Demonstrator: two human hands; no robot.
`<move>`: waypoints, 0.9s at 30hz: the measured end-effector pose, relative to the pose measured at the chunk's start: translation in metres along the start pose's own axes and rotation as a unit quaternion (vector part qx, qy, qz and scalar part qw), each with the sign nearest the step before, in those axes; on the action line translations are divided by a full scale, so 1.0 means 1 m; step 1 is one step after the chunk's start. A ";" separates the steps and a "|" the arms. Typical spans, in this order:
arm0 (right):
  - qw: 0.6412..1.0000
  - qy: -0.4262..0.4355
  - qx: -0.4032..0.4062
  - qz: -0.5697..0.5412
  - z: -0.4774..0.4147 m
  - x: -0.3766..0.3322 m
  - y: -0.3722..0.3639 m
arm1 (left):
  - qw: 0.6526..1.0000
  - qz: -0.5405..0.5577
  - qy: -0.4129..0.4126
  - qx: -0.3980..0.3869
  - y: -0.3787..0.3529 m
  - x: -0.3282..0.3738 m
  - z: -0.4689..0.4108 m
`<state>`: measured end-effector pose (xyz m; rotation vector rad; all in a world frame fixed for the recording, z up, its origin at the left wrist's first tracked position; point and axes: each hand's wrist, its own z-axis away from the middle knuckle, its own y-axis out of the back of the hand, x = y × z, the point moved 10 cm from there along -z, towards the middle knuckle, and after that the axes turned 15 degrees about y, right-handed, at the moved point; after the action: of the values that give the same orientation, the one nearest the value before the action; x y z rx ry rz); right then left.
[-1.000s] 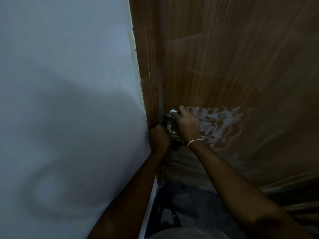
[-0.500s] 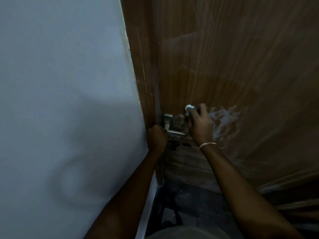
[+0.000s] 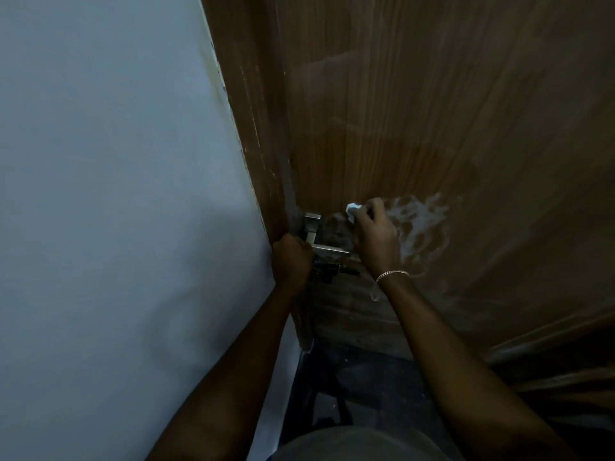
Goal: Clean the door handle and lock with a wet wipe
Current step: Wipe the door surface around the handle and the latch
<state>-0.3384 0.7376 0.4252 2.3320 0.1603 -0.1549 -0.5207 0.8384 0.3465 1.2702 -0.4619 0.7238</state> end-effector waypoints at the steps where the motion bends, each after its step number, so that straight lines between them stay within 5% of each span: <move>1: 1.000 -0.007 0.008 -0.003 0.007 0.007 0.005 | 1.000 -0.005 -0.003 -0.001 0.000 0.000 0.000; 5: 0.995 -0.019 0.095 -0.026 -0.001 0.022 0.037 | 1.000 -0.014 0.001 0.003 -0.001 0.001 0.000; 9: 0.999 -0.015 0.031 -0.021 0.001 0.015 0.025 | 1.000 -0.014 0.012 0.002 -0.002 0.000 -0.001; 15: 0.987 -0.057 0.144 -0.035 0.012 0.047 0.069 | 1.000 0.005 -0.013 0.008 -0.002 0.005 0.004; 19: 0.996 -0.017 0.085 -0.016 0.014 0.041 0.056 | 1.000 0.014 -0.016 0.012 0.000 0.005 0.005; 24: 0.983 -0.047 0.177 -0.022 0.026 0.070 0.096 | 0.999 0.032 -0.034 0.020 0.002 0.008 0.010; 27: 0.985 -0.025 0.166 -0.026 0.018 0.065 0.095 | 0.999 0.029 -0.039 0.017 0.004 0.011 0.012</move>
<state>-0.2603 0.6638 0.4694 2.6539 0.1824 -0.2855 -0.5146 0.8297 0.3598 1.3244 -0.5546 0.7356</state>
